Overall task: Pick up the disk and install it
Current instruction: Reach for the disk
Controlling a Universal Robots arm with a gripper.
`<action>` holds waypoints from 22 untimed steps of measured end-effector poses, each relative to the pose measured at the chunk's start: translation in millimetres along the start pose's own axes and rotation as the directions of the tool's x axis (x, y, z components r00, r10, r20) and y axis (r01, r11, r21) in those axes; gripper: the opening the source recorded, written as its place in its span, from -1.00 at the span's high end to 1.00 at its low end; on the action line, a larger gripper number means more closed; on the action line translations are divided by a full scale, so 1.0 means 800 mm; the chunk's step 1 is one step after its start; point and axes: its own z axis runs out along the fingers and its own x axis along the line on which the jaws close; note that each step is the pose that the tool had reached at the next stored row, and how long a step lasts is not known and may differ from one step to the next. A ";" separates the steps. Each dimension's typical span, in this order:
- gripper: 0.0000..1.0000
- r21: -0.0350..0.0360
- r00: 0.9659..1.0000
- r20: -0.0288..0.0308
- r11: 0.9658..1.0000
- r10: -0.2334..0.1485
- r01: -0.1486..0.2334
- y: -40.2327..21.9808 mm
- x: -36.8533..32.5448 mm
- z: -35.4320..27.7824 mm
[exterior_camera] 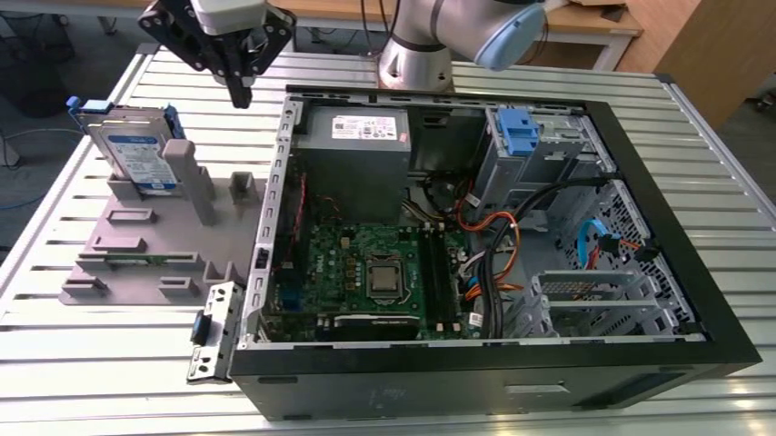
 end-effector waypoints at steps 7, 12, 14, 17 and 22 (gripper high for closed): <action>0.79 0.000 1.000 0.000 1.000 0.000 0.000 -0.0008 0.0103 -0.0001; 0.79 0.000 1.000 0.000 1.000 0.000 0.000 -0.0015 0.0196 -0.0001; 0.79 0.000 1.000 0.000 1.000 0.000 0.000 -0.0018 0.0231 -0.0002; 0.79 0.000 1.000 0.000 1.000 0.000 0.000 -0.0022 0.0284 -0.0002; 0.79 0.000 1.000 0.000 1.000 0.000 0.000 -0.0029 0.0379 -0.0001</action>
